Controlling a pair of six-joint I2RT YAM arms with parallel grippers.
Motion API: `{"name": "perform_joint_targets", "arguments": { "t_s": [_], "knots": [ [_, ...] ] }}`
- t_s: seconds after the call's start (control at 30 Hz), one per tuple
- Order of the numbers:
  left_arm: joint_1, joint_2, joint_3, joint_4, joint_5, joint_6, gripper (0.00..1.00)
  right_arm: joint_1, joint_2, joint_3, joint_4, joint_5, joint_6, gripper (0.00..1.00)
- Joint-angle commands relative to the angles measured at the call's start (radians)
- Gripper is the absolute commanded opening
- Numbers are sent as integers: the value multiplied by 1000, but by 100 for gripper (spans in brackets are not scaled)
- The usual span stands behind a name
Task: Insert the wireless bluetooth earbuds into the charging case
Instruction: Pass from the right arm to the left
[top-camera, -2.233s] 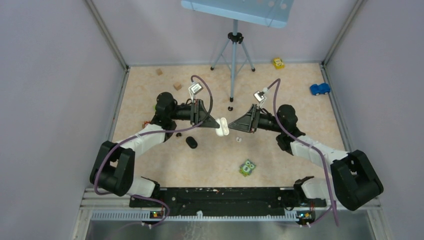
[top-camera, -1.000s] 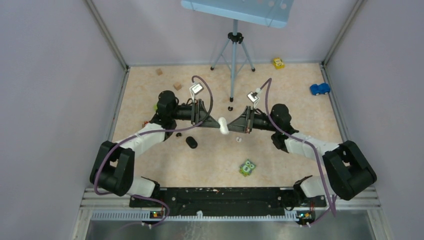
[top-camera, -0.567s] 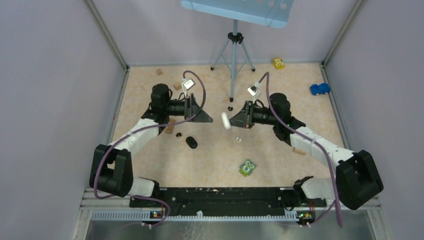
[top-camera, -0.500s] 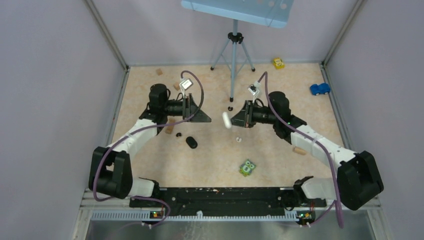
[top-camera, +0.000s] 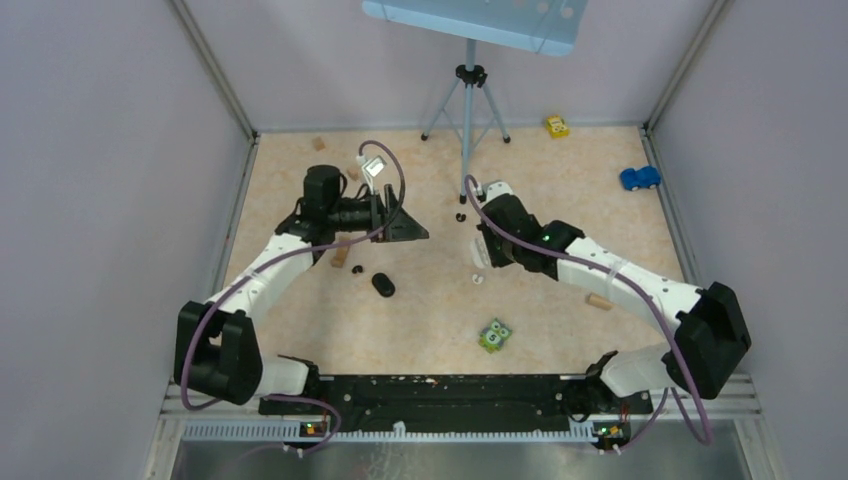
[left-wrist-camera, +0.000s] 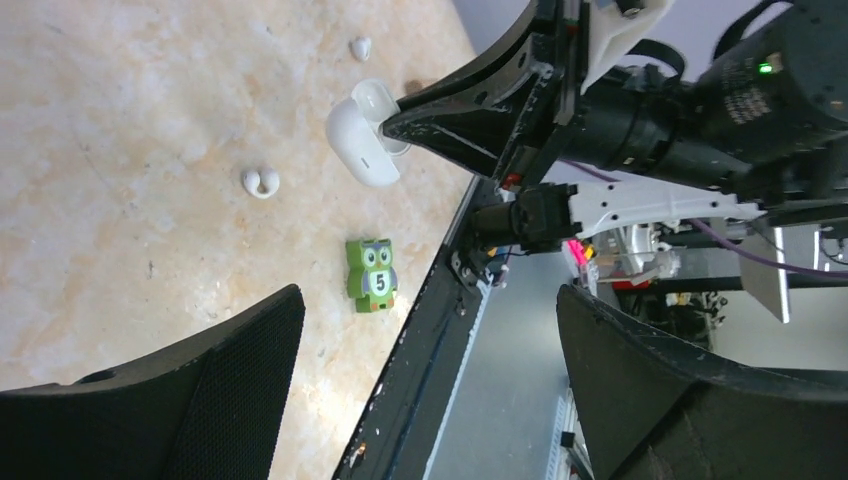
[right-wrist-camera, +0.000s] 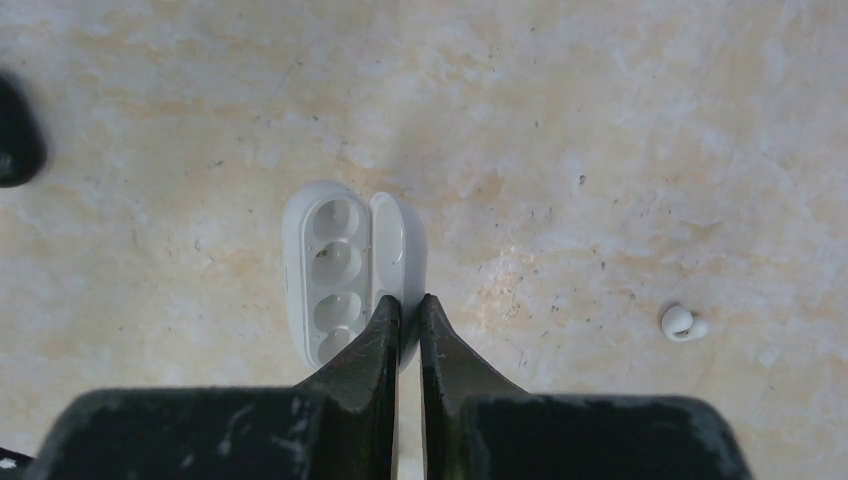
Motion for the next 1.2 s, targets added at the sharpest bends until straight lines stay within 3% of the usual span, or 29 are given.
{"name": "perform_joint_targets", "arguments": {
  "t_s": [0.0, 0.27, 0.5, 0.83, 1.17],
  "knots": [
    [-98, -22, 33, -43, -182, 29, 98, 19, -41, -3, 5, 32, -15, 0],
    [-117, 23, 77, -88, -218, 140, 94, 22, -117, -36, 97, -131, -105, 0],
    [-117, 100, 219, -192, -104, 288, 90, 44, -251, -143, 216, -214, -247, 0],
    [-162, 112, 234, -148, -21, 391, 79, 47, -313, -226, 298, -540, -454, 0],
    [-234, 105, 205, -203, -36, 444, 75, 54, -328, -225, 301, -621, -526, 0]
  ]
}}
